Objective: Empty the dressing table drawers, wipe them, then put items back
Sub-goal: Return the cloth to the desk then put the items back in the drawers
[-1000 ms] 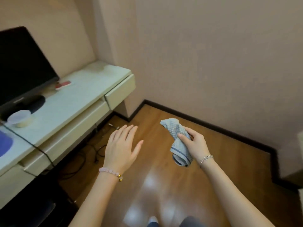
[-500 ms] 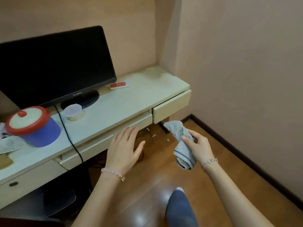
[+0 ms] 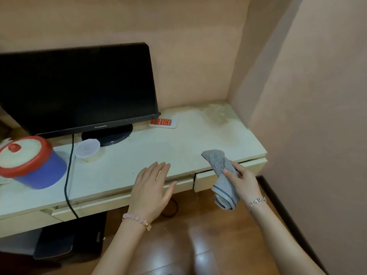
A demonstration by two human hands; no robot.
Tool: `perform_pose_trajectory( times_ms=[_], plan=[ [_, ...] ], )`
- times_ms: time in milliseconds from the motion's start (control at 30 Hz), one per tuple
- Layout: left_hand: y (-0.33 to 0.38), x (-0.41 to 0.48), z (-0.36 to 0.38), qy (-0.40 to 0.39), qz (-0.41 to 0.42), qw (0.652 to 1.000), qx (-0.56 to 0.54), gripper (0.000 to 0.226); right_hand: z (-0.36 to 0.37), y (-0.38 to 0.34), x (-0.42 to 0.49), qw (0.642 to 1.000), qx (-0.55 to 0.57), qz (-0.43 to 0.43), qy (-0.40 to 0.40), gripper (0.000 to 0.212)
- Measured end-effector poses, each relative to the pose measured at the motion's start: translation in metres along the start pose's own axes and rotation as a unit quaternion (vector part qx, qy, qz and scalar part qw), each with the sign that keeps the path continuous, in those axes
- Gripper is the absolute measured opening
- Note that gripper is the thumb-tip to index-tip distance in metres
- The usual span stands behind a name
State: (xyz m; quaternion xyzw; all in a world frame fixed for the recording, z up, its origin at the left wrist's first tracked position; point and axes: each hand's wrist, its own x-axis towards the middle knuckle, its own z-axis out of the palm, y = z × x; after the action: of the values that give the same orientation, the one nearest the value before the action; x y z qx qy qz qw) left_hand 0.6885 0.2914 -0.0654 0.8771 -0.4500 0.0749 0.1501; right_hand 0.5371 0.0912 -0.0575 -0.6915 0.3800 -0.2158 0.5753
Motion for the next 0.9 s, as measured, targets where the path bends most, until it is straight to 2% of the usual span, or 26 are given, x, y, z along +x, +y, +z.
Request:
perform_pose_trajectory(
  times_ms=[300, 433, 500, 567, 633, 700, 800, 900],
  plan=[
    [-0.023, 0.079, 0.032, 0.000, -0.048, 0.997, -0.054, 0.057, 0.035, -0.010, 0.096, 0.998, -0.005, -0.026, -0.052, 0.025],
    [-0.025, 0.120, 0.045, -0.049, -0.088, 0.979, -0.178, 0.058, 0.055, -0.015, 0.123, 0.998, 0.010, -0.017, -0.063, 0.036],
    [-0.025, 0.140, 0.052, -0.086, -0.152, 0.939, -0.297, 0.059, 0.066, -0.019, 0.133, 0.997, 0.021, -0.011, -0.070, 0.041],
    [-0.024, 0.160, 0.054, -0.125, -0.233, 0.852, -0.453, 0.062, 0.078, -0.022, 0.143, 0.997, 0.033, -0.004, -0.074, 0.044],
    [-0.026, 0.177, 0.056, -0.151, -0.279, 0.762, -0.565, 0.055, 0.090, -0.024, 0.152, 0.997, 0.030, -0.006, -0.074, 0.046],
    [-0.029, 0.190, 0.057, -0.153, -0.299, 0.705, -0.625, 0.042, 0.101, -0.026, 0.159, 0.996, 0.028, -0.012, -0.082, 0.049],
    [-0.033, 0.199, 0.059, -0.113, -0.332, 0.649, -0.675, 0.026, 0.110, -0.028, 0.166, 0.992, 0.038, -0.014, -0.121, 0.052],
    [-0.042, 0.205, 0.062, -0.083, -0.358, 0.632, -0.683, 0.021, 0.113, -0.030, 0.175, 0.984, 0.072, -0.003, -0.163, 0.050]
  ],
)
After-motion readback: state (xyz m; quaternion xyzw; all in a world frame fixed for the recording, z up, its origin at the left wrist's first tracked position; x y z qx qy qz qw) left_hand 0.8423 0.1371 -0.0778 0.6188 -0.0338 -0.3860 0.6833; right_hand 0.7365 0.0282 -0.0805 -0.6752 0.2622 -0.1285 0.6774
